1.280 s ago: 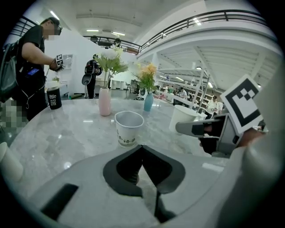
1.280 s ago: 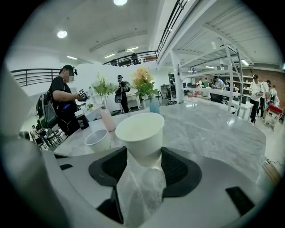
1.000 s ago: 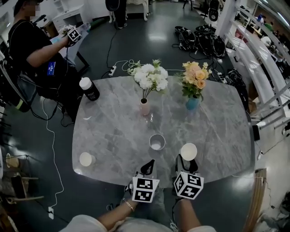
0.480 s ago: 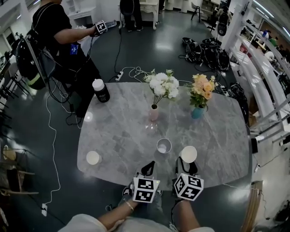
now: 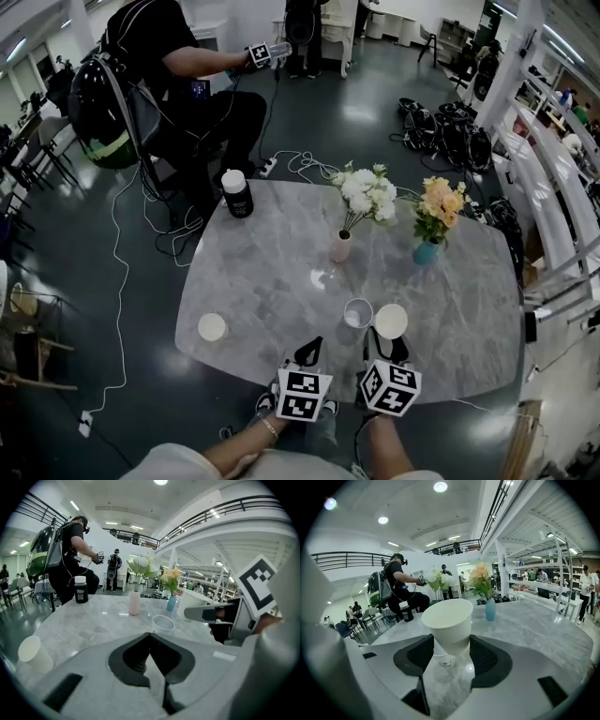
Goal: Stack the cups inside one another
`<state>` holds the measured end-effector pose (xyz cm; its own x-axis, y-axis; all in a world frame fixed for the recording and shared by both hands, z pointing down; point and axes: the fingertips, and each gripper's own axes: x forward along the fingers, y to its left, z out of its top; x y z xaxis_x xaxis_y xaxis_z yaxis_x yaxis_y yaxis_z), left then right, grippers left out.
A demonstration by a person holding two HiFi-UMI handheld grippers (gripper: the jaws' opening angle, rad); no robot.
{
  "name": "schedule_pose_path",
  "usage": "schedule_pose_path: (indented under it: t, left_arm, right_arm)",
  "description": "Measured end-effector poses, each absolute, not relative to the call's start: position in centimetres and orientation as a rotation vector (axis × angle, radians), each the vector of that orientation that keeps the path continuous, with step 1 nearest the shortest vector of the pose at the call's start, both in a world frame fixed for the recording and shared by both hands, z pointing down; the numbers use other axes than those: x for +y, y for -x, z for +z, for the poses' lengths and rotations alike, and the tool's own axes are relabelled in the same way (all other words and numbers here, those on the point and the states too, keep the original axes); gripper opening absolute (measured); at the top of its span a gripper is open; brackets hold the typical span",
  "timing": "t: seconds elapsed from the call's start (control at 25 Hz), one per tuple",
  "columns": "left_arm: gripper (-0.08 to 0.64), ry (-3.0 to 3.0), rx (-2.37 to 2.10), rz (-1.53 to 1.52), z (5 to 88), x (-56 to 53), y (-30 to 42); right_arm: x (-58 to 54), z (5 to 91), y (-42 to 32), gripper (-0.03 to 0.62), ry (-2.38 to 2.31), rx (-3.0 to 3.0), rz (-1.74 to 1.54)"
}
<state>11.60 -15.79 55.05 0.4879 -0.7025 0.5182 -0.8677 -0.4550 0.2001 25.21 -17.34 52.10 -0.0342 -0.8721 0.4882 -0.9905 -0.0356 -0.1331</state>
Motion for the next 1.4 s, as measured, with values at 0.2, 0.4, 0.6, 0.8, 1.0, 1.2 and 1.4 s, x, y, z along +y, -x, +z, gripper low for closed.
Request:
schedule_pose_path:
  t: [0.2,0.4,0.6,0.8,1.0,1.2,1.4]
  left_arm:
    - [-0.005,-2.258,-1.337,0.508,55.2,-15.8,-9.7]
    - [-0.005,-2.231,-1.366,0.501,55.6,-16.0,-8.5]
    - [-0.005,-2.208,-1.383,0.504,56.2,-16.3,-7.8]
    - [-0.005,-2.186,-1.381,0.514,56.7,-16.9,-7.7]
    - [-0.005,-2.173,-1.379,0.528,57.2,-17.4,-7.9]
    - [-0.006,-2.17,-1.372,0.542,57.3,-17.6,-7.8]
    - [-0.005,-2.165,-1.372,0.544,57.8,-17.6,-7.8]
  right_arm:
    - [-18.1,52.0,-23.4,0.224,-1.95,-2.011,0.659]
    - [-18.8,52.4,-22.3,0.224,-1.925,-2.027,0.661]
    - [-19.3,53.0,-21.8,0.224,-1.903,-2.03,0.67]
    - [-20.1,53.7,-21.5,0.224,-1.881,-2.03,0.68]
    - [-20.5,54.6,-21.3,0.224,-1.863,-2.026,0.702]
    - [-20.6,55.2,-21.2,0.224,-1.853,-2.019,0.716]
    - [-20.8,55.4,-21.1,0.224,-1.845,-2.018,0.72]
